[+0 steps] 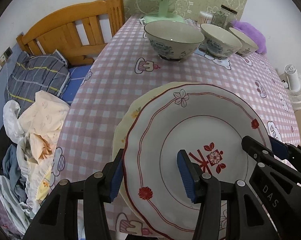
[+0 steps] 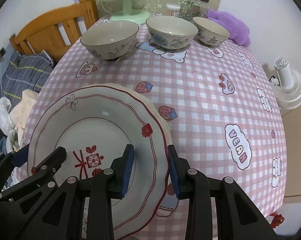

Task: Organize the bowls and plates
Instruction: 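Lower the red-rimmed plate onto the flower plate stack with both tools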

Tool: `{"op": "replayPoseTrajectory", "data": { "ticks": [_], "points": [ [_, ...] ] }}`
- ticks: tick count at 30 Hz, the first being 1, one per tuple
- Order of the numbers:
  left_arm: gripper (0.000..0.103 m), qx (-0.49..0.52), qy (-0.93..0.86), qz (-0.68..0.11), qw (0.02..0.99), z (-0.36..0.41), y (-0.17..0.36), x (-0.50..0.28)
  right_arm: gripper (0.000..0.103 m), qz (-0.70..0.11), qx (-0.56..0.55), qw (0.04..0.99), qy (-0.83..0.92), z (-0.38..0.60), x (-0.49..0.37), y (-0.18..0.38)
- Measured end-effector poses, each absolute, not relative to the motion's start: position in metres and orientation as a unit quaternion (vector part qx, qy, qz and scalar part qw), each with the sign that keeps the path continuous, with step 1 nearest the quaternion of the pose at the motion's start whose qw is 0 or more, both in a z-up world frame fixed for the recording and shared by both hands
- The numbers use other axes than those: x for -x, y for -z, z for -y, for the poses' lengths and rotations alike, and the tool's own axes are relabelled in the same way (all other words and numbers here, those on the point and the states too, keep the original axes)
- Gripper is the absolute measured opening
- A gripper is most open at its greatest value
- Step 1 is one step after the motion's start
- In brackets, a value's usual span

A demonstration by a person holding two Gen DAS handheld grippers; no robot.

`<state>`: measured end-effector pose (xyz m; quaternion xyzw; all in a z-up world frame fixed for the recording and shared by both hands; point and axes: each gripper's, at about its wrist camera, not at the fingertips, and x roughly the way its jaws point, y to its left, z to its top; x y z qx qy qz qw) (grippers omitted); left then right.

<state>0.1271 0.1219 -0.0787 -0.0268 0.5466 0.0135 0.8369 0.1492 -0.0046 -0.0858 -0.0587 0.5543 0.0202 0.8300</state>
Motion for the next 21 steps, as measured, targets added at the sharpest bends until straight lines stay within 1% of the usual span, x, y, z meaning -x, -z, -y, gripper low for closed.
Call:
{"op": "replayPoseTrajectory", "data": {
  "ticks": [11, 15, 16, 21],
  "points": [
    [0.052, -0.021, -0.013, -0.539, 0.842, -0.114, 0.083, -0.143, 0.038, -0.568, 0.054, 0.821, 0.005, 0.003, -0.163, 0.097],
    [0.052, -0.023, -0.019, -0.538, 0.842, -0.112, 0.084, -0.144, 0.038, -0.568, 0.052, 0.821, 0.011, 0.003, -0.166, 0.098],
    [0.050, -0.021, -0.021, -0.538, 0.843, -0.112, 0.084, -0.144, 0.038, -0.568, 0.054, 0.821, 0.013, 0.003, -0.166, 0.098],
    [0.049, -0.010, -0.025, -0.534, 0.845, -0.113, 0.084, -0.142, 0.036, -0.562, 0.050, 0.825, 0.020, 0.005, -0.165, 0.098]
  ]
}}
